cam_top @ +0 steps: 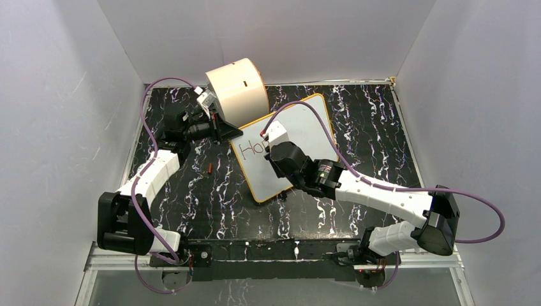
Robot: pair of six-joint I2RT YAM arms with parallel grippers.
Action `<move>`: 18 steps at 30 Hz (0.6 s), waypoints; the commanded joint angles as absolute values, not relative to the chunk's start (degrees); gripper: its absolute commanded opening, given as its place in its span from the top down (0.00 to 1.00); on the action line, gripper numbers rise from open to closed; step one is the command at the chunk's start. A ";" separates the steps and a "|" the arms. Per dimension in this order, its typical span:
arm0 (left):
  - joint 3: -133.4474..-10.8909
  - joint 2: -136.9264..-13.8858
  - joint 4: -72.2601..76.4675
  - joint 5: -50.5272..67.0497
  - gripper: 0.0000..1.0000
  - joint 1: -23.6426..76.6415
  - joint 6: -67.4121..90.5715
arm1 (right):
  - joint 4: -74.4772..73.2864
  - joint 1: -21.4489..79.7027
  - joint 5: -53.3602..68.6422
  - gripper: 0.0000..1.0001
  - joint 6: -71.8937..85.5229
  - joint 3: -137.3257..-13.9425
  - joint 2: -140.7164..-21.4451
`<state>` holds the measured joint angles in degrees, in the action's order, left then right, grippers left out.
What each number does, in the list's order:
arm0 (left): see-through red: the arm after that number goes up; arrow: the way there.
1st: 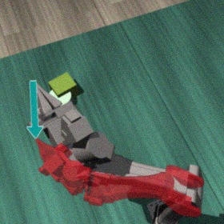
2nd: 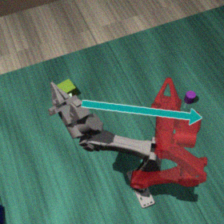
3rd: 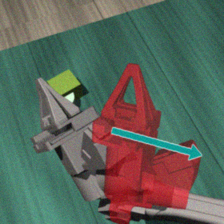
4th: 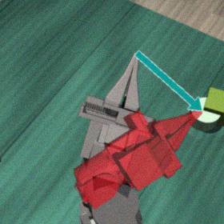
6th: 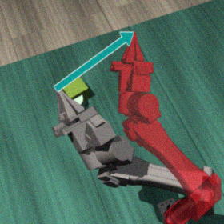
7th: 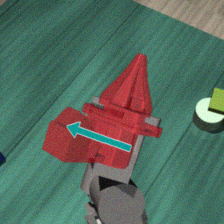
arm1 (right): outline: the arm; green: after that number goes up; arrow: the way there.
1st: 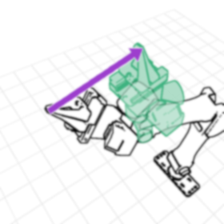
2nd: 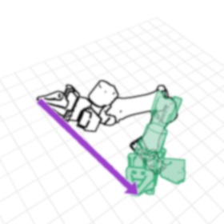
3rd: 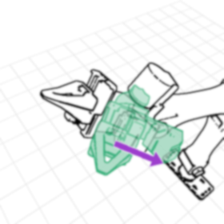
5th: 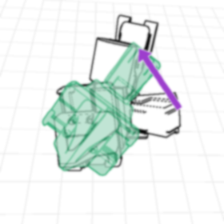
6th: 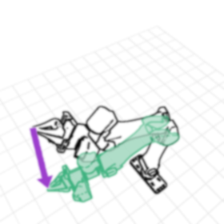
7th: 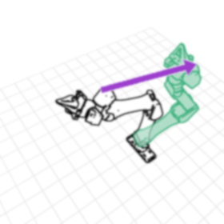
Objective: Write a sentence on the whiteboard
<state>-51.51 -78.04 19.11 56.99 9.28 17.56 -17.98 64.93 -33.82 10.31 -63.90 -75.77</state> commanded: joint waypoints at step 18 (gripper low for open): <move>-51.74 -79.11 16.00 57.82 1.00 10.77 14.70 | -14.11 63.95 -39.37 1.00 10.75 -61.32 -69.86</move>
